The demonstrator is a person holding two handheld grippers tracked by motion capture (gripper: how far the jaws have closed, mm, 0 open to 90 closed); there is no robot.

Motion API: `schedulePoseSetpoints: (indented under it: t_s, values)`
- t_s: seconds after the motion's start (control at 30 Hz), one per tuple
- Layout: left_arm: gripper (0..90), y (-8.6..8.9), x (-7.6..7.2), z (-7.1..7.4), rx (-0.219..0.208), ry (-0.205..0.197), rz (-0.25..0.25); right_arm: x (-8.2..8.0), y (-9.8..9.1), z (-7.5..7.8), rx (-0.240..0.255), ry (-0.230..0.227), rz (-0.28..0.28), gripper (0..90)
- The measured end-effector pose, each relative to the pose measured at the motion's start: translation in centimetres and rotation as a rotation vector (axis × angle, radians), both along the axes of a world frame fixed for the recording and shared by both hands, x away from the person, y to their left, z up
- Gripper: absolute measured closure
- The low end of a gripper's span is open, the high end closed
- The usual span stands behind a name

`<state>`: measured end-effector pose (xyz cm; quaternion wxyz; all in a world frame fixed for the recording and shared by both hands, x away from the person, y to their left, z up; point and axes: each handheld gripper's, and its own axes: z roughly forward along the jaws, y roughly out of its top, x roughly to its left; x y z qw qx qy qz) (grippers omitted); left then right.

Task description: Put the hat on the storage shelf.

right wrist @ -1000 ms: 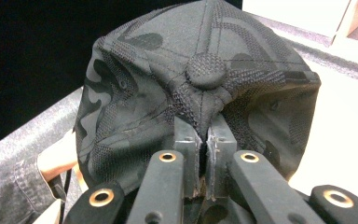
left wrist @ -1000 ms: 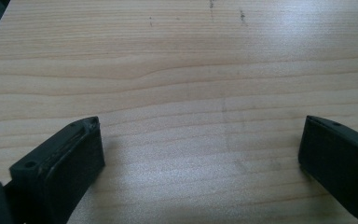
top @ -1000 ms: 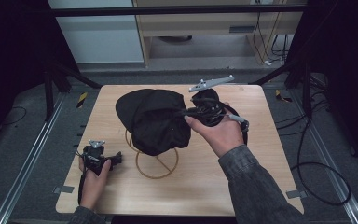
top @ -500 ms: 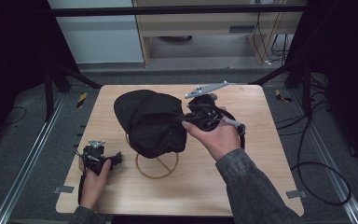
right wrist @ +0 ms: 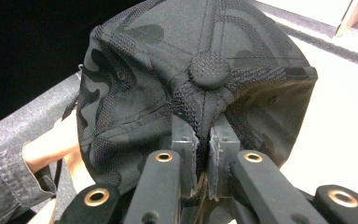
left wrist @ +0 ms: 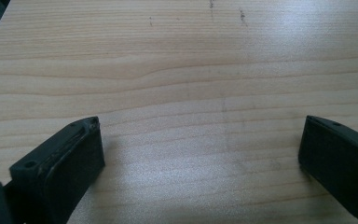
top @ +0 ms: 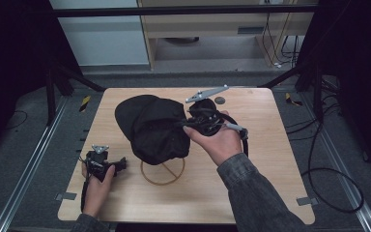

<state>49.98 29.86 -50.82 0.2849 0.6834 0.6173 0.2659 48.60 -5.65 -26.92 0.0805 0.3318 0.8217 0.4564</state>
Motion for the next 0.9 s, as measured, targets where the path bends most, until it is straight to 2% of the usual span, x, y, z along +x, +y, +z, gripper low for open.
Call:
schedulePoseSetpoints:
  t_s: [0.9]
  values:
    - [0.0, 0.0, 0.0, 0.0, 0.000, 0.002, 0.000, 1.0, 1.6, 0.5, -0.028, 0.002, 0.002, 80.4]
